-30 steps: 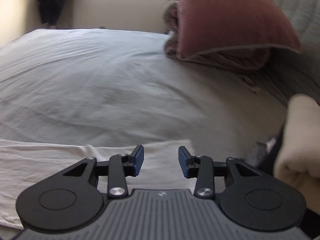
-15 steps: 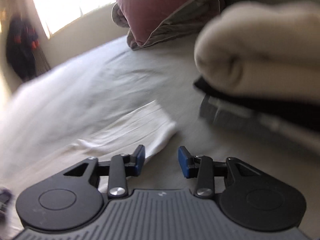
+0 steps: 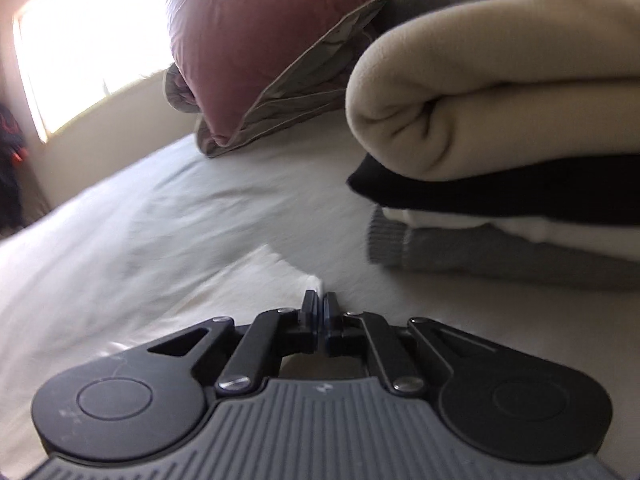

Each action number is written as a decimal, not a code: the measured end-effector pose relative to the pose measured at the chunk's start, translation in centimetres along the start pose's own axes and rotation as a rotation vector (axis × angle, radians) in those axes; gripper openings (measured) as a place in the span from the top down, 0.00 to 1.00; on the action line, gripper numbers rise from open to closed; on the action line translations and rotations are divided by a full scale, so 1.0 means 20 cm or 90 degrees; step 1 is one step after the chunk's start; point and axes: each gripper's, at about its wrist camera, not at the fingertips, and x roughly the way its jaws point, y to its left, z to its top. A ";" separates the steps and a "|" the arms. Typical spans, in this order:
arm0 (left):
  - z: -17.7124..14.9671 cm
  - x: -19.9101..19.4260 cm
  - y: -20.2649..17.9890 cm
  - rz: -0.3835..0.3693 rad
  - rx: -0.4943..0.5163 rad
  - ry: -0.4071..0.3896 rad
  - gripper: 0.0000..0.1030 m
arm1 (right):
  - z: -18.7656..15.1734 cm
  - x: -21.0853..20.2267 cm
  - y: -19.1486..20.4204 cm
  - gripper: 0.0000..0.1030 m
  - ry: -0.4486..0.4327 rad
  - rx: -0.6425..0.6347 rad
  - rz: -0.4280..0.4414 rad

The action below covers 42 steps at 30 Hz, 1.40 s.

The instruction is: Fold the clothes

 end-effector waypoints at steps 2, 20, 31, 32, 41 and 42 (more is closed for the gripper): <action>0.00 0.00 0.00 0.000 -0.001 0.001 0.73 | 0.00 0.00 0.02 0.99 0.003 -0.021 -0.014; 0.00 0.00 -0.02 0.016 0.010 -0.001 0.70 | 0.14 0.27 0.24 0.67 0.047 -0.214 0.038; 0.00 0.00 0.01 0.003 -0.011 0.003 0.70 | 0.16 0.31 0.22 0.81 0.019 -0.220 0.012; 0.00 -0.01 0.01 0.003 -0.011 0.003 0.70 | 0.16 0.29 0.23 0.66 0.019 -0.226 0.009; 0.00 -0.11 0.28 0.008 -0.148 -0.011 0.56 | 0.12 -0.06 0.33 0.39 0.001 -0.301 0.048; -0.02 -0.16 0.33 0.016 -0.166 -0.011 0.56 | 0.11 -0.11 0.35 0.38 -0.002 -0.309 0.054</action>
